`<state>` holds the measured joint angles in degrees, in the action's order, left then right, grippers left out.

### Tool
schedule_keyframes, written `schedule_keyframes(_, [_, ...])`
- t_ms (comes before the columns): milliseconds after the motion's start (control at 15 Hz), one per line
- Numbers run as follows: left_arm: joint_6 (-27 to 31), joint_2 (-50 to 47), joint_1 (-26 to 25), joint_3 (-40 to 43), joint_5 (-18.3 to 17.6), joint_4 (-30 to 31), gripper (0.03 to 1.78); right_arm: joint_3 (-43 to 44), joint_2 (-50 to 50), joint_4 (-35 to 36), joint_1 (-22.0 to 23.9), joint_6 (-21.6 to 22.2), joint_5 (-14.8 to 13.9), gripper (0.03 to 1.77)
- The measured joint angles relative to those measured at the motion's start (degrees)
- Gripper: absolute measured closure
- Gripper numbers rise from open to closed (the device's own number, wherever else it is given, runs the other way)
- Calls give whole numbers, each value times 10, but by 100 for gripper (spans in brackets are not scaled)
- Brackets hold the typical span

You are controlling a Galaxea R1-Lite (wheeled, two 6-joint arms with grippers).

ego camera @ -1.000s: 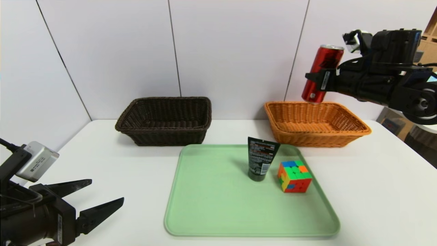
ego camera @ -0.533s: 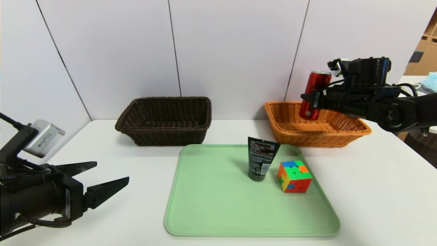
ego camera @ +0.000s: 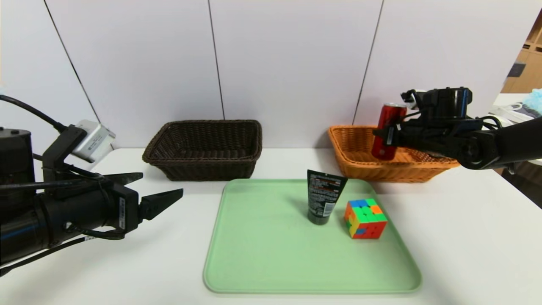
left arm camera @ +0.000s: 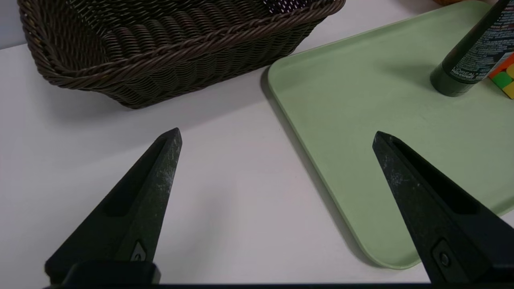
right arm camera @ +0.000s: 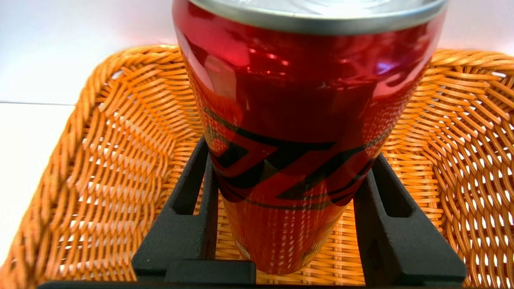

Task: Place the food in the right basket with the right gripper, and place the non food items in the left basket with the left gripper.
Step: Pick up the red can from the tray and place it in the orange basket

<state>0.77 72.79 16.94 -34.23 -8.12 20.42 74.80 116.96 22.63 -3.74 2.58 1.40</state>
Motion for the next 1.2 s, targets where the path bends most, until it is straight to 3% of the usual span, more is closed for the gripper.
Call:
schedule_keyframes(1000, [-3,21,12,-1,8,6,12,19,45,33,15,-15,8,89])
schedule_keyframes(1200, [-3,21,12,-2,8,6,12,20,46,36,14,-13,8,62])
